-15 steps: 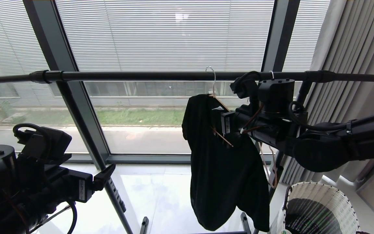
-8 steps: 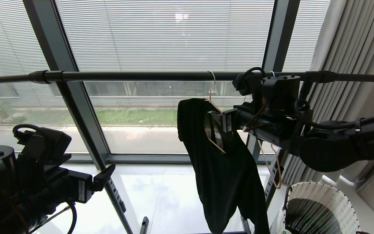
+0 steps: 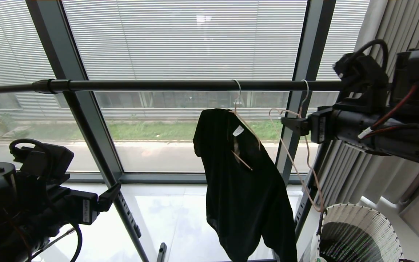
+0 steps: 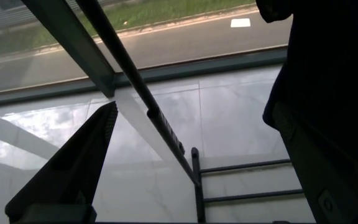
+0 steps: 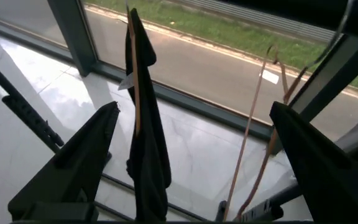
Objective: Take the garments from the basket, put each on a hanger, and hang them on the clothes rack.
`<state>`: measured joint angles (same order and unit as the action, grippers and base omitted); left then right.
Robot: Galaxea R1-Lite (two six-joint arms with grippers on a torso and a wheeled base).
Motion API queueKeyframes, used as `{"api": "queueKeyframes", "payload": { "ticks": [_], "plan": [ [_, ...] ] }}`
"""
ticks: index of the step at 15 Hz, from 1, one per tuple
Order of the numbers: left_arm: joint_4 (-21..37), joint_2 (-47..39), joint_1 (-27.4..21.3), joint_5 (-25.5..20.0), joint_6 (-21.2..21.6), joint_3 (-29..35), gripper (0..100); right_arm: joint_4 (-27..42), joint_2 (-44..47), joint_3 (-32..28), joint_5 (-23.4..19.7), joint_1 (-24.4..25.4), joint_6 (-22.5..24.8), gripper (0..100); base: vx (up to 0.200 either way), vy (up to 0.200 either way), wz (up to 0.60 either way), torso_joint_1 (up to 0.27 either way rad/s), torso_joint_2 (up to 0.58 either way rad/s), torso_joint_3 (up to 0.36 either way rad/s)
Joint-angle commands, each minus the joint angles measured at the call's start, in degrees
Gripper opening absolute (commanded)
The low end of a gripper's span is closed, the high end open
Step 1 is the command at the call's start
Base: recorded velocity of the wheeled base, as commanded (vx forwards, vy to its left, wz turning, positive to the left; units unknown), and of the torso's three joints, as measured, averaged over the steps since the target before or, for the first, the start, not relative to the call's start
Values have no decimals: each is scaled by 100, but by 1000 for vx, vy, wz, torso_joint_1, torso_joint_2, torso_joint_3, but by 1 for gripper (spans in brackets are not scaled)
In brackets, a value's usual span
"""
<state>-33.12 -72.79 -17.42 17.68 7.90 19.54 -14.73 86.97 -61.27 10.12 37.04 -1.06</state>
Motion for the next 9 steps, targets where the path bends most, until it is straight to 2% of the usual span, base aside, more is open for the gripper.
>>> {"api": "queueKeyframes", "payload": {
  "ticks": [1, 2, 3, 6, 9],
  "plan": [
    [-1, -7, 116, -1, 1, -21, 100, 585, -1208, 581, -19, -979, 352, 100, 0, 0, 0, 0, 0, 0],
    [-1, 2, 160, -1, 1, -21, 100, 875, -1446, 792, -36, -1489, 510, 100, 0, 0, 0, 0, 0, 0],
    [-1, 2, 160, -1, 1, -21, 100, 1033, -1595, 985, -54, -1902, 572, 100, -200, 0, 0, 2, 2, 7],
    [-1, 10, 160, -1, 1, -21, 100, 1042, -1657, 1398, -27, -2376, 686, 100, -200, 0, 0, 9, 5, -2],
    [-1, 19, 195, -1, 1, -21, 100, 1016, -1657, 1609, -19, -2666, 1187, 100, -200, 0, 0, -2, 2, 2]
  ]
}}
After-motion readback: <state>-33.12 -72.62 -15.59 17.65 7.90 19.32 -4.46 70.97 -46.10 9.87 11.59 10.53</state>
